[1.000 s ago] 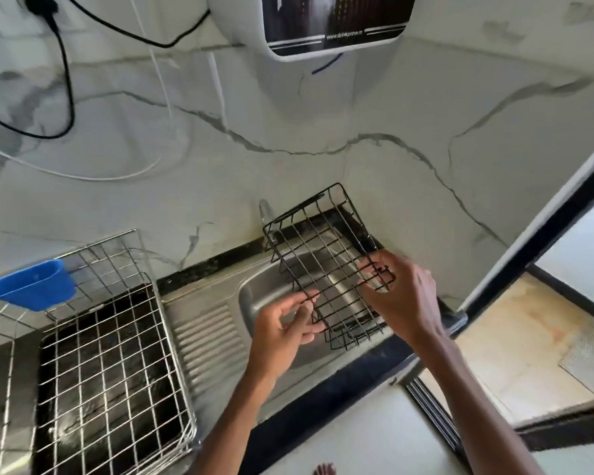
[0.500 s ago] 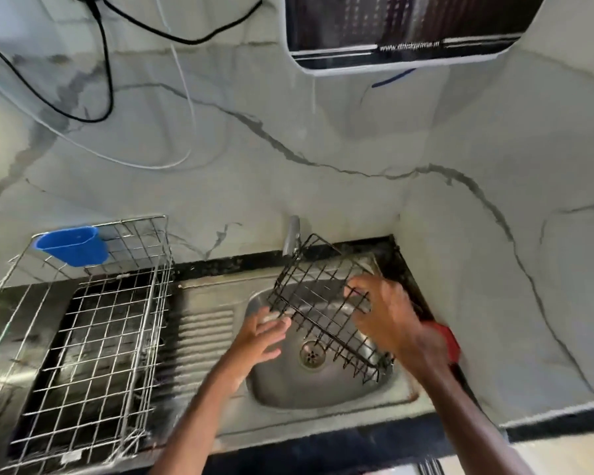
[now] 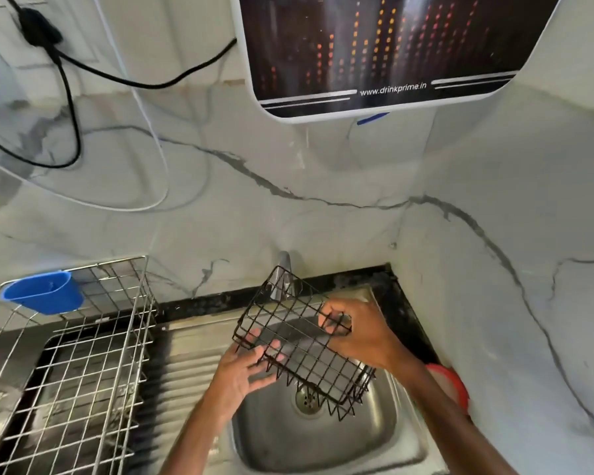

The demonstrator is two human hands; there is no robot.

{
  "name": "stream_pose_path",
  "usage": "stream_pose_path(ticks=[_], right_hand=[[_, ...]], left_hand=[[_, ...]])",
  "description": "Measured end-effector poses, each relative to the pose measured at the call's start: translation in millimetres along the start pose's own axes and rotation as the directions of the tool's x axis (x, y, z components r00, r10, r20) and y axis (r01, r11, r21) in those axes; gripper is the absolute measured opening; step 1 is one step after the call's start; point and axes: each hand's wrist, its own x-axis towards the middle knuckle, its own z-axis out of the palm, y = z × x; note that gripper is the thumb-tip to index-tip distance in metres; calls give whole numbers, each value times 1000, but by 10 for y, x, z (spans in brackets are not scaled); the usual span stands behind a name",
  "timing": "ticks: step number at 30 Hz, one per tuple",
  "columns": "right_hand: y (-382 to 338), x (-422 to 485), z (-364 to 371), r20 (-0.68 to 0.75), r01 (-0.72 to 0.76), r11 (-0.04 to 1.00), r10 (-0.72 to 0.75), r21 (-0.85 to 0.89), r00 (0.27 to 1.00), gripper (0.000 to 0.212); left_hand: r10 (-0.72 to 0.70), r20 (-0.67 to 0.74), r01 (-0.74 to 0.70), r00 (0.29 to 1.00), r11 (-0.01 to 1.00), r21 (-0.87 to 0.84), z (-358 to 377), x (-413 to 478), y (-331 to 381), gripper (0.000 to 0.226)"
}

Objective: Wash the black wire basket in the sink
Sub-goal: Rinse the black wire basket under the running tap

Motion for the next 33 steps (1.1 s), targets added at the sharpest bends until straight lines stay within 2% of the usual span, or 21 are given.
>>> stream_pose_path(ticks=[3,5,7,8,10,11,13,15,18,19,21,23,25,30,33], right_hand=[[59,50,116,-16,-12,999,11,-53,1000,32],[174,62,192,5,-52,990,53,-128,999,34],[299,64,263,25,-108,976,115,-191,993,48],[331,57,296,39,-129,967,141,-220,989,56],[358,44,363,37,-162,956,176,-244,984,65],[374,37,419,34,-178,953,192,-246,981,67],[411,26,548,47,-217,952,232,-214,972,77],[443,-3,651,70,-252,956,265,-152,962,86],[408,-43,747,77,-279,947,294,-161,953,87],[398,-51,767,86,-275,946,292,-170,953,87],[395,-63,778,108,-270,953,285,-134,953,84],[370,-52,799,127,-279,956,289,-87,949,73],[355,-3,869,128,-275,958,283,-75,951,64],[373,140,1163,94,-341,936,348,-82,933,85],[458,237,1255,81,-389,918,395,-78,915,90]], left_hand=[[-5,-108,13,994,997,73,-28,61,-47,84],[-5,-168,24,986,994,110,-28,85,-143,76],[-7,-205,33,979,992,122,-34,95,-247,82],[-4,-231,36,973,990,138,-49,93,-295,77],[23,-290,27,957,986,166,-52,95,-338,53],[32,-309,26,950,983,183,-69,95,-352,52],[49,-301,25,952,972,235,-107,75,-362,68],[54,-304,27,951,966,256,-146,14,-386,74],[40,-336,39,941,974,224,-196,-105,-495,51],[36,-348,41,937,976,212,-197,-158,-534,48],[20,-384,49,923,984,169,-207,-239,-625,58],[3,-422,53,907,991,122,-227,-288,-708,71],[-7,-465,59,885,993,98,-232,-290,-779,74],[33,-517,96,855,971,220,-133,-240,-860,72],[39,-529,131,848,951,279,-77,-210,-849,76]])
